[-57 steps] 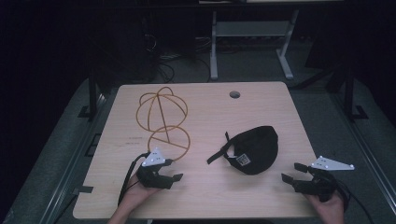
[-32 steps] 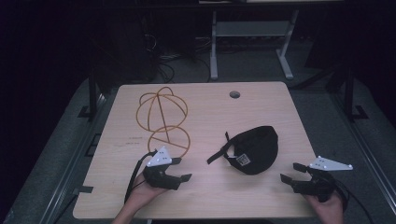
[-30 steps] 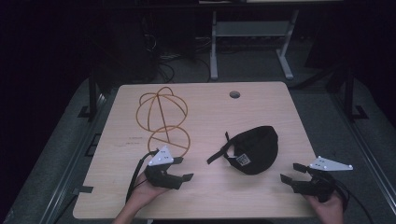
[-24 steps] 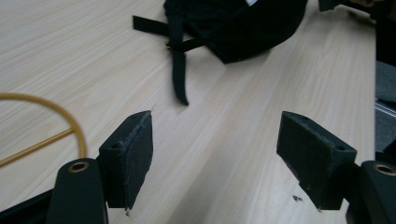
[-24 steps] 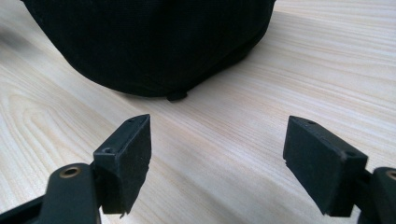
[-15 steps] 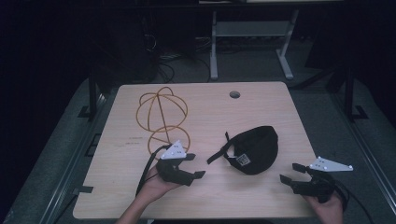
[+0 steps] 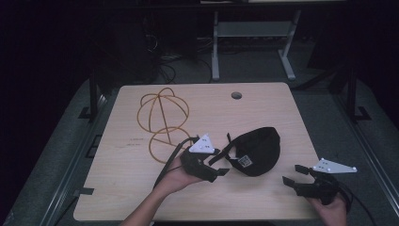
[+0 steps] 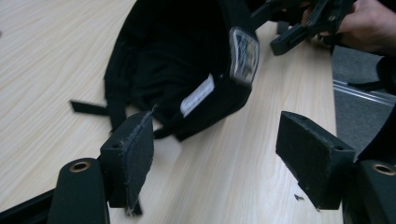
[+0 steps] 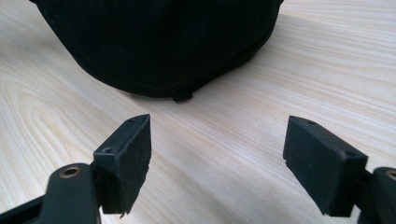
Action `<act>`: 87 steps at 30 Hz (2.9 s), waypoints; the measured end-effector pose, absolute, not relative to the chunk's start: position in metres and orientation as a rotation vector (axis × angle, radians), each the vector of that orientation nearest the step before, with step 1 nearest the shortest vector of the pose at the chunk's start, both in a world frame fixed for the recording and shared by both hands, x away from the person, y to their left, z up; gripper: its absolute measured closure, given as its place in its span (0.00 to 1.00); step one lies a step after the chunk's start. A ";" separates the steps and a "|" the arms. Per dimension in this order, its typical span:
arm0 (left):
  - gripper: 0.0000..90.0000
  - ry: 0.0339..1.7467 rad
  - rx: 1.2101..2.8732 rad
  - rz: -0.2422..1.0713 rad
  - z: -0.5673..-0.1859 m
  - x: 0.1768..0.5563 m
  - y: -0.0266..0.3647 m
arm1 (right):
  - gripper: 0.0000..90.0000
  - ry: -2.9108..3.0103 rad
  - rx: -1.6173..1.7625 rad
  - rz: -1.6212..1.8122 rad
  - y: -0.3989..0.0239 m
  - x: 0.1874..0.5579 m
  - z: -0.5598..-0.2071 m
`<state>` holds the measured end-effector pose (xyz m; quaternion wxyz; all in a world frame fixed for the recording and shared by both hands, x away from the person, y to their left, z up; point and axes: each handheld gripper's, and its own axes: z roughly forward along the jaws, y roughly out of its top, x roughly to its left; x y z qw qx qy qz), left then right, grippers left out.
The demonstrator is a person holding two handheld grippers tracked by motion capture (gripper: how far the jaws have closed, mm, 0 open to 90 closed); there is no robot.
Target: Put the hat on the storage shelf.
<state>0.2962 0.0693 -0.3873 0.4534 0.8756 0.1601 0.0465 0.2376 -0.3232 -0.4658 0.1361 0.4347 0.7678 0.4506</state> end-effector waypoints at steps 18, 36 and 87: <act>0.40 0.295 2.220 0.015 -0.380 0.312 0.019 | 0.26 2.230 1.247 1.318 -0.320 0.238 -0.465; 0.59 0.248 2.307 -0.016 -0.393 0.321 -0.001 | 0.26 2.237 1.232 1.322 -0.317 0.240 -0.464; 0.90 0.124 2.106 -0.110 -0.324 0.321 -0.018 | 0.18 2.081 0.994 1.613 -0.286 0.229 -0.427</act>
